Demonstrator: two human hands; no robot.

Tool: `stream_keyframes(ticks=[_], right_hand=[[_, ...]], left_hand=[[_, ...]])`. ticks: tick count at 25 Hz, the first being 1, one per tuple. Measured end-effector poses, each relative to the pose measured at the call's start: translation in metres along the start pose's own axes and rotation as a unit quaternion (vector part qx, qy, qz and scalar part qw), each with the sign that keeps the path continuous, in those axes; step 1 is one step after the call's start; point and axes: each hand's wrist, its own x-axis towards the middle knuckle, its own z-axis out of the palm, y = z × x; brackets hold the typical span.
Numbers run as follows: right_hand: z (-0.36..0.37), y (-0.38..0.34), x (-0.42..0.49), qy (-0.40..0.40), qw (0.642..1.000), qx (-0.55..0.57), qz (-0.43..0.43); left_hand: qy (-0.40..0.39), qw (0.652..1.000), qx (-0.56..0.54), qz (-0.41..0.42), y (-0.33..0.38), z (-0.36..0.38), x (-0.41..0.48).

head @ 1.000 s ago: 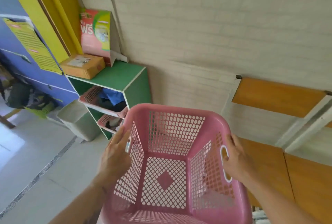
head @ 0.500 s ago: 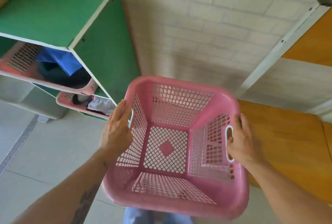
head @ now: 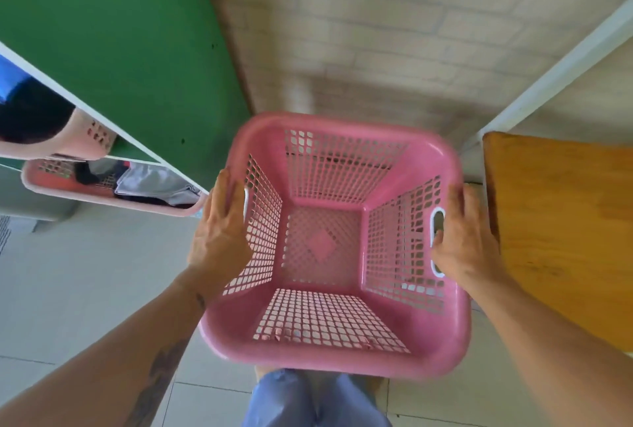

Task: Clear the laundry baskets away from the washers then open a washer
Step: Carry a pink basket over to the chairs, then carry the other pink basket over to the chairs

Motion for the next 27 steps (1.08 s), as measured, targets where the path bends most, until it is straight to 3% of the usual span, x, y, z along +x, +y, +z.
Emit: stream_keyframes(ticks=[4, 7, 11, 16, 21, 27], right_hand=[[-0.043, 0.000, -0.023, -0.019, 0.998, 0.059, -0.019], [-0.103, 0.006, -0.061, -0.022, 0.994, 0.106, 0.011], [-0.209, 0.028, -0.134, -0.045, 0.987, 0.152, 0.034], [-0.301, 0.091, -0.245, -0.001, 0.969, 0.223, 0.107], [-0.331, 0.197, -0.373, 0.082, 0.947, 0.253, 0.183], [-0.328, 0.356, -0.533, 0.147, 0.925, 0.215, 0.277]], left_hand=[[-0.067, 0.996, 0.002, -0.055, 0.014, -0.040, -0.001], [-0.095, 0.993, -0.040, -0.051, 0.057, -0.100, -0.008], [-0.125, 0.987, -0.085, 0.050, 0.143, -0.194, -0.039], [-0.174, 0.962, -0.108, 0.183, 0.273, -0.273, -0.074], [-0.189, 0.929, -0.062, 0.313, 0.430, -0.278, -0.149], [-0.233, 0.871, -0.056, 0.429, 0.605, -0.218, -0.310]])
